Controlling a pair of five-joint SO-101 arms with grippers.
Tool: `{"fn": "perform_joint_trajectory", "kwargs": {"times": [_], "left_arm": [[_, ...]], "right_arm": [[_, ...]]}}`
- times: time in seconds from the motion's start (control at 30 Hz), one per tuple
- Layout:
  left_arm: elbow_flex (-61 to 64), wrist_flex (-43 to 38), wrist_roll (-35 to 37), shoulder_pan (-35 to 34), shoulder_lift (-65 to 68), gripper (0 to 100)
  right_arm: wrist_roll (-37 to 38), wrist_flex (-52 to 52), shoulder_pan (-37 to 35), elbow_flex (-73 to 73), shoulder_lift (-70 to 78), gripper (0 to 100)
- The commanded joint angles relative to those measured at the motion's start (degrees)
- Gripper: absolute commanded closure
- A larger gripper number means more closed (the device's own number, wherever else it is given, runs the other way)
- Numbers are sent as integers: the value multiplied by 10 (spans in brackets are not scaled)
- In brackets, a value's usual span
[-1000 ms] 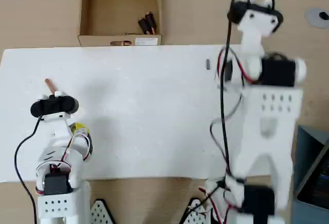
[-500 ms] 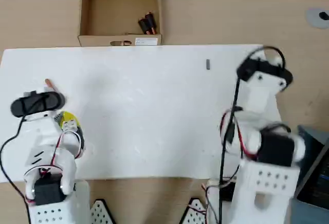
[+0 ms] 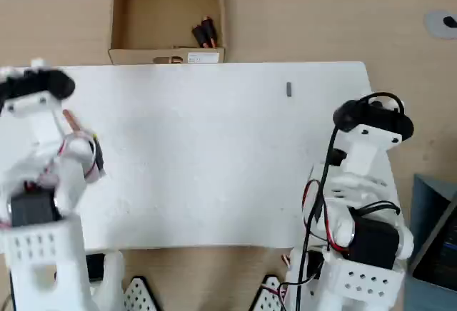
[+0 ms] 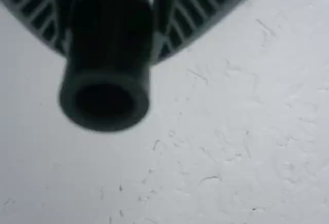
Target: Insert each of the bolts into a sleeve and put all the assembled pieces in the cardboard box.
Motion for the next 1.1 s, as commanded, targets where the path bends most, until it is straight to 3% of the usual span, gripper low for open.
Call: {"fn": "perform_joint_trajectory", "kwargs": {"times": [0.0,0.17,0.43,0.7,0.9,1.07], "left_arm": [[-117,37,3,-13,133,999],[-258,102,68,-68,308,998],[-488,275,73,-91,581,998],[-600,274,77,-90,703,996],[-653,274,96,-112,767,902],[-662,274,97,-111,780,900]], "right_arm": [[2,-13,7,1,-7,989],[1,-13,7,2,-7,989],[-11,-13,7,2,-8,989],[-35,-12,7,3,-8,989],[-32,-13,7,3,-8,989],[-31,-13,7,3,-8,989]]}}
